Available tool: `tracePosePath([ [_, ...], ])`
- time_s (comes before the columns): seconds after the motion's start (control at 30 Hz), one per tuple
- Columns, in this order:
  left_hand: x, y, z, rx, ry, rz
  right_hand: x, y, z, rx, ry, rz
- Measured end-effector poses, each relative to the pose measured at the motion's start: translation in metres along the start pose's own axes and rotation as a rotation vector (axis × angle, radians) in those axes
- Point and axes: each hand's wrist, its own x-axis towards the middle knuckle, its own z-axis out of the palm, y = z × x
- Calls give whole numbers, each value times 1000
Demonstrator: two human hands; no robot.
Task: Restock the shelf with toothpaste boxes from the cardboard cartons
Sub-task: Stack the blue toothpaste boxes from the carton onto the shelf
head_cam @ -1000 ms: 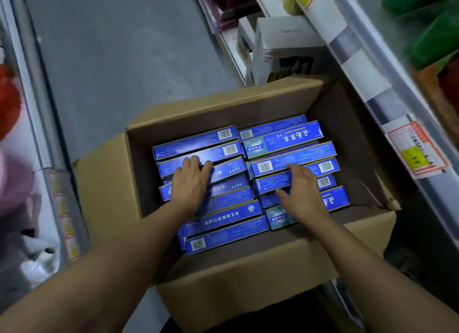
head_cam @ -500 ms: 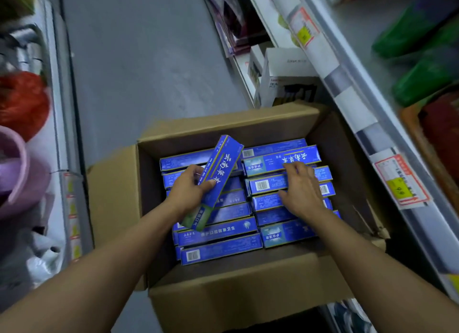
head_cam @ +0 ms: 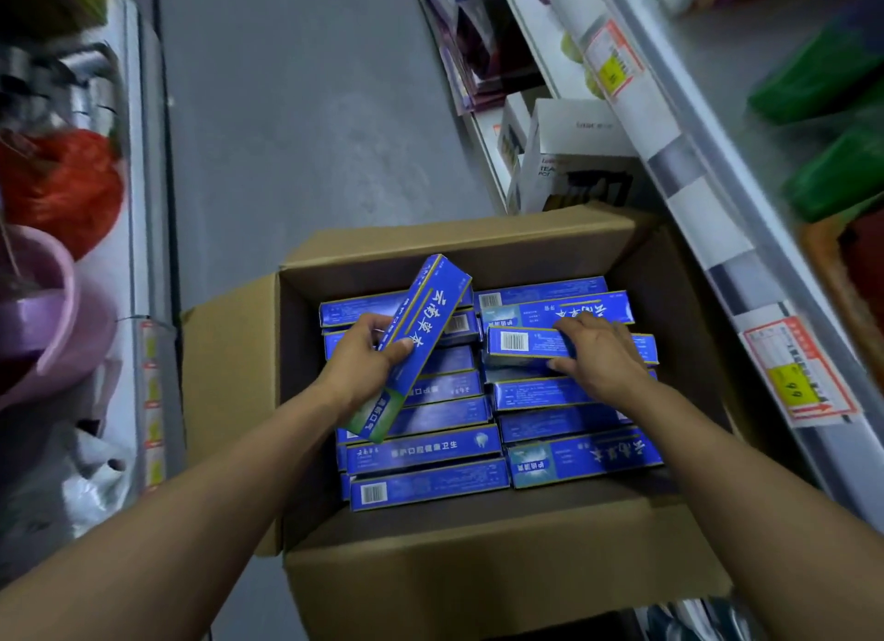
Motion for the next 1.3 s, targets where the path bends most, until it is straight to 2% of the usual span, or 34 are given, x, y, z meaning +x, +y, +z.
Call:
tracePosePath([
  [0.17,-15,24,-7,-12,35,19,-25,-8,-46,376,111,2],
  [0.37,-45,67,-31,-42,95,66,-61,-20,-103,606,156,42],
  [0.6,-81,114,-50,-110,58,122,-97,-49,-150,890,183,134],
  [0.77,-93,133,-64,-138,-20,126,-123,-74,-167,1433,176,245],
  [1.0,-121,170,-98,-150,-206,227,-186,-123,-201,1545,463,307],
  [1.17,-154,206,-115,-217,-332,319,-250,-151,-221,1410,769,332],
  [1.3,-183,233,-106,-147,-430,432,-305,-149,-234,1386,944,441],
])
